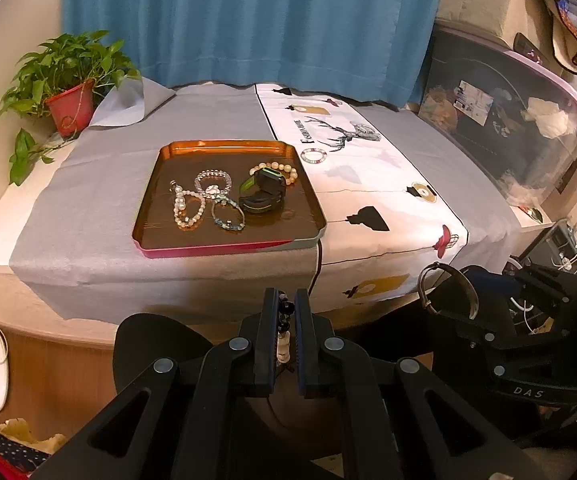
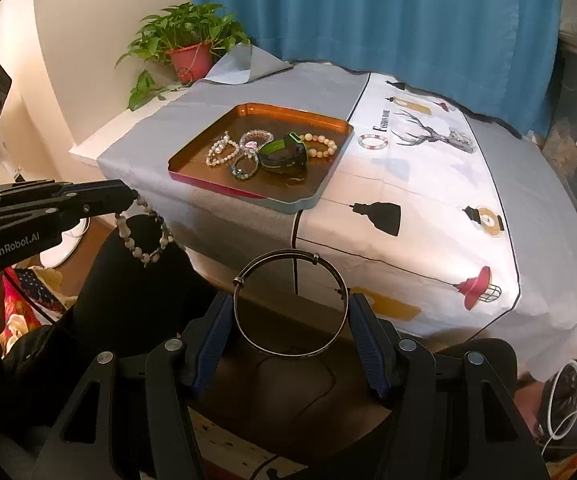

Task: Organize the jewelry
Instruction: 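Carry the silver bangle with the right tool while the left tool carries the beaded bracelet to the tray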

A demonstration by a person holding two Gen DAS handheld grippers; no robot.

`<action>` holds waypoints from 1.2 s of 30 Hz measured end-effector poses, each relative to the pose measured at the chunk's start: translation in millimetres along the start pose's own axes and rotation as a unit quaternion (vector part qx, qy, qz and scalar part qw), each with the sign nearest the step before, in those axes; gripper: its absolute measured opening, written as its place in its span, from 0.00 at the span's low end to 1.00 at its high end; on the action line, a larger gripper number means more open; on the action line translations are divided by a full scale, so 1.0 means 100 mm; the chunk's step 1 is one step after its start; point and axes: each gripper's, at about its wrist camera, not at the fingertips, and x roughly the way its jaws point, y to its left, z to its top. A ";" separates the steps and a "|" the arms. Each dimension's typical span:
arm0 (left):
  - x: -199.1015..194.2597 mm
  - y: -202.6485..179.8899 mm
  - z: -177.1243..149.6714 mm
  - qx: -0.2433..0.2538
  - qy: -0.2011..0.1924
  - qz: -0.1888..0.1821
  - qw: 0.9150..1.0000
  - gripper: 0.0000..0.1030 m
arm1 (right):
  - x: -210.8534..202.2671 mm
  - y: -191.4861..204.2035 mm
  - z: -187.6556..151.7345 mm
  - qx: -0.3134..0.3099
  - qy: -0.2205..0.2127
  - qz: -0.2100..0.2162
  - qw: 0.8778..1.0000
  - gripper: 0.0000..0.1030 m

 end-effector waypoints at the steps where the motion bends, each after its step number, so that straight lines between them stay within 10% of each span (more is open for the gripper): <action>1: 0.01 0.02 0.02 -0.001 0.000 0.001 1.000 0.05 | 0.02 0.00 0.01 0.000 0.001 -0.001 1.000 0.58; 15: 0.11 0.35 0.34 -0.015 -0.015 0.016 1.000 0.05 | 0.23 -0.12 0.34 -0.001 0.001 -0.020 1.000 0.58; 36: 1.12 0.92 1.50 -0.021 -0.026 0.029 0.999 0.05 | 1.33 -0.41 1.96 -0.002 -0.032 -0.018 0.999 0.58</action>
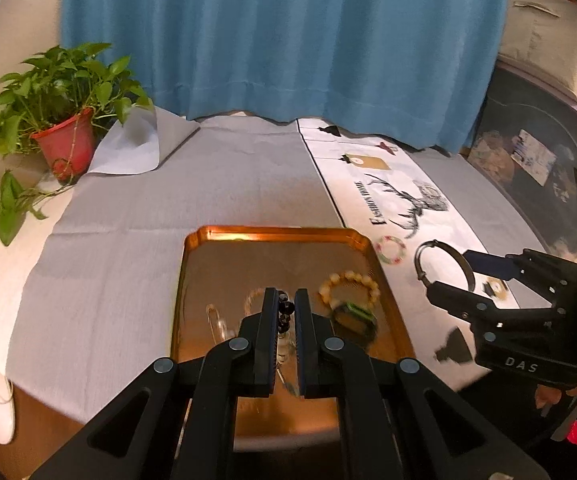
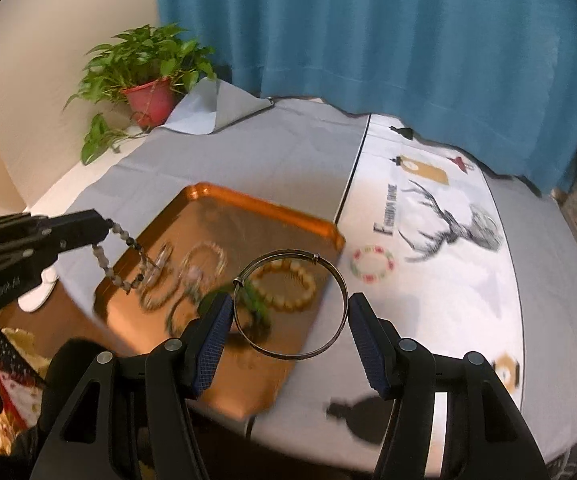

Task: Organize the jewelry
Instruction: 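Carry the silver bangle with the right tool while the left tool carries the beaded bracelet to the tray, then lower both tools into the tray and open them to release the bracelets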

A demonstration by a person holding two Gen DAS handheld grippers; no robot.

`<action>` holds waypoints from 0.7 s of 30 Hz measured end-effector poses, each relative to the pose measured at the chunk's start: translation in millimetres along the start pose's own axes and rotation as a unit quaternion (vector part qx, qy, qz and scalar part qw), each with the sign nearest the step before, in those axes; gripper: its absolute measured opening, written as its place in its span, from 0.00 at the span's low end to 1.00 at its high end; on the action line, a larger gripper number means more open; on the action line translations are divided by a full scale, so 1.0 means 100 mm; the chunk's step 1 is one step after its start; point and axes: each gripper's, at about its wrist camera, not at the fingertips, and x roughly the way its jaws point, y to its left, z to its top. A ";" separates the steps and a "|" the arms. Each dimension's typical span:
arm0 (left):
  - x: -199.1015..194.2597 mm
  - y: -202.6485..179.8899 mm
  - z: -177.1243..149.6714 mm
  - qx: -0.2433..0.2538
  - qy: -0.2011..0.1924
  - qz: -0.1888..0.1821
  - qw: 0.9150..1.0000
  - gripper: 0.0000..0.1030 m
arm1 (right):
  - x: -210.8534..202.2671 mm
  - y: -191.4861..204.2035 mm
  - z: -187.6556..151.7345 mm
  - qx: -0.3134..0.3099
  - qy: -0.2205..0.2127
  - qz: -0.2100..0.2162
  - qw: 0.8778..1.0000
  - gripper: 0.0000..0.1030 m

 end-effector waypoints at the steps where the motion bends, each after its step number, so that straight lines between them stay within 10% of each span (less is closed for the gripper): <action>1: 0.08 0.02 0.02 -0.001 0.003 0.000 1.000 0.05 | 0.10 -0.01 0.06 0.001 0.002 0.000 1.000 0.58; 18: 1.01 0.21 0.20 0.003 0.052 0.011 0.999 0.06 | 1.18 -0.05 0.35 -0.004 0.044 0.004 0.999 0.59; 21: 0.98 0.23 0.22 0.002 0.059 0.036 0.998 0.44 | 1.20 -0.04 0.34 -0.006 0.053 -0.002 0.999 0.67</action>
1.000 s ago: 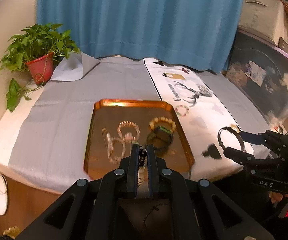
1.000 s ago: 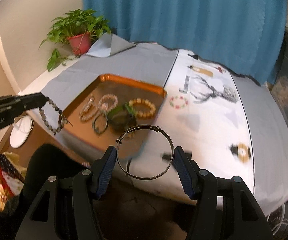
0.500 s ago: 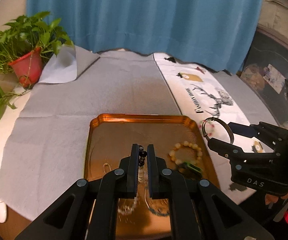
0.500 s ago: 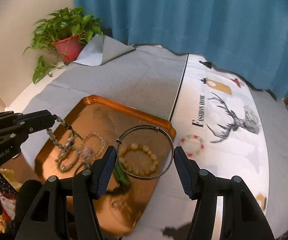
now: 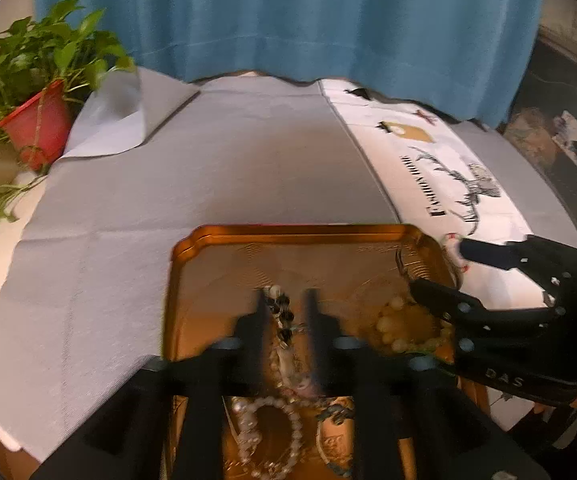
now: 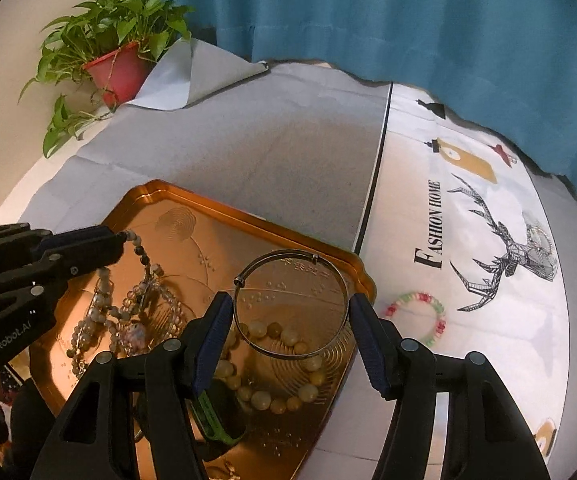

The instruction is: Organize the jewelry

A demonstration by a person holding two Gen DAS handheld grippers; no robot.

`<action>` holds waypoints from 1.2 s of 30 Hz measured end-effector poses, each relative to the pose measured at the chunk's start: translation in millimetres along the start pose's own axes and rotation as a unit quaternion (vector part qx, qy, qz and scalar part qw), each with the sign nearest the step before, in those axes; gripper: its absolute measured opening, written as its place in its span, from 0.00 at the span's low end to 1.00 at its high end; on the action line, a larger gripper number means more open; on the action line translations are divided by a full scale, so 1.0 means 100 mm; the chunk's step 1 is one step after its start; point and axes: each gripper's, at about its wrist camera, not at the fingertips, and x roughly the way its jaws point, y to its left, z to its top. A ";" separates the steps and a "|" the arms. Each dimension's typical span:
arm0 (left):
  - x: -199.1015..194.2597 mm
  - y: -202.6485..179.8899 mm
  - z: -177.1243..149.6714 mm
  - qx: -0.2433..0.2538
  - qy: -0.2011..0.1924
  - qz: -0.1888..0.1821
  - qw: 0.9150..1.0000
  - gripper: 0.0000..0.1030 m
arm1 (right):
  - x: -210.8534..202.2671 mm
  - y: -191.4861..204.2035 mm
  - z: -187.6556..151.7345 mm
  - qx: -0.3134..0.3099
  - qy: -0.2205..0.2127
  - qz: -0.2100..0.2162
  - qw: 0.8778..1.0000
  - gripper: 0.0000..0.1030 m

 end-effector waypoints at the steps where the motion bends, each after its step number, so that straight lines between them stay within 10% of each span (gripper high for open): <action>1: -0.04 0.02 -0.02 -0.007 -0.003 0.016 1.000 0.82 | -0.03 0.00 -0.03 -0.004 0.001 -0.004 1.000 0.75; 2: -0.10 0.03 -0.05 -0.013 -0.012 0.032 0.999 0.99 | -0.06 0.01 -0.05 -0.007 -0.001 -0.008 1.000 0.78; 8: -0.54 -0.02 -0.48 -0.012 -0.028 0.083 0.996 0.99 | -0.61 0.07 -0.50 -0.019 -0.013 -0.024 0.999 0.82; 19: -1.36 -0.55 -1.57 -0.017 -0.007 0.051 0.999 0.99 | -1.75 0.21 -1.68 0.024 -0.032 -0.039 0.998 0.82; 36: -2.21 -0.96 -2.06 0.001 -0.065 0.069 0.995 0.99 | -2.54 0.48 -2.37 0.022 -0.080 -0.031 0.996 0.82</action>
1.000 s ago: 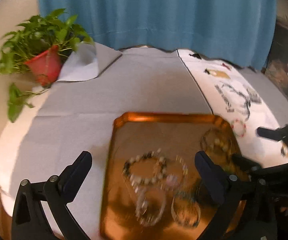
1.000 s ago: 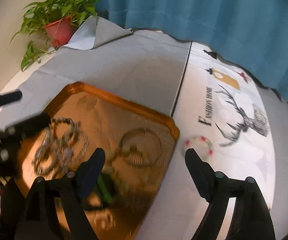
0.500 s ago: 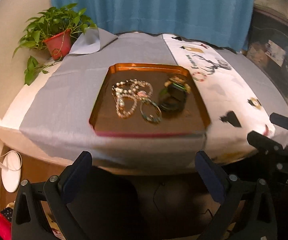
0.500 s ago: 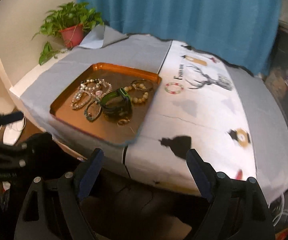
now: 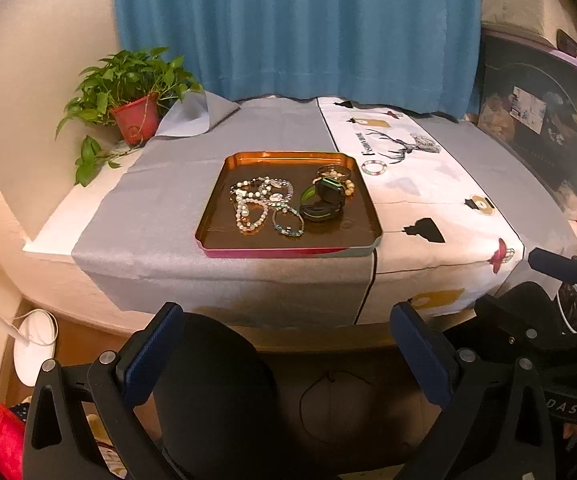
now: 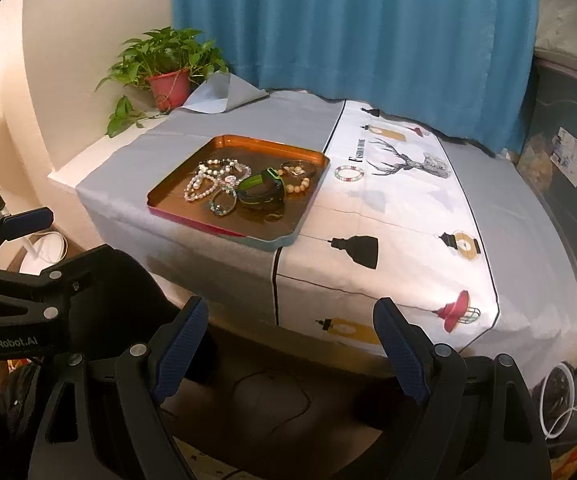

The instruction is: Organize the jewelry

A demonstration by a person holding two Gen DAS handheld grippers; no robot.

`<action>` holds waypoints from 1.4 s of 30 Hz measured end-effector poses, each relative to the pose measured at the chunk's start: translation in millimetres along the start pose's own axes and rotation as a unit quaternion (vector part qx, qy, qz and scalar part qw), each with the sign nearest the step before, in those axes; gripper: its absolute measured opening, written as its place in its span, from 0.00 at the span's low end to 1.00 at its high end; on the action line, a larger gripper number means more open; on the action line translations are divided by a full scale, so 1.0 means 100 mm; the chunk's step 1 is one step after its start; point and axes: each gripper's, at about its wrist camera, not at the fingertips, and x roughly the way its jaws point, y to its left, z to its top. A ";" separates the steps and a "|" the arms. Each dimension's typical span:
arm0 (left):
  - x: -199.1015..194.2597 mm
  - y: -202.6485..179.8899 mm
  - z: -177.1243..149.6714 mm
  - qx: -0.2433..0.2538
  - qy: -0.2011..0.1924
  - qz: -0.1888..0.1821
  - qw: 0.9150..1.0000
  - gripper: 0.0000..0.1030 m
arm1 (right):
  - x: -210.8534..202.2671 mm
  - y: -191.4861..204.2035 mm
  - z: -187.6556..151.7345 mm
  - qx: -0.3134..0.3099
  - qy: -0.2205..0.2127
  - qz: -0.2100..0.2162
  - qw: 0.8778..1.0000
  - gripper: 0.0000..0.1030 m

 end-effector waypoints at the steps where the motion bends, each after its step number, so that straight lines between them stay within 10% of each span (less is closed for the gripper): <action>1: -0.01 -0.01 0.00 0.002 -0.001 0.000 1.000 0.99 | -0.03 0.01 -0.01 0.000 -0.002 0.000 1.000 0.82; 42: 0.31 -0.43 0.36 0.063 0.010 0.001 0.998 0.99 | 0.23 -0.68 -0.04 0.066 0.018 -0.041 0.997 0.82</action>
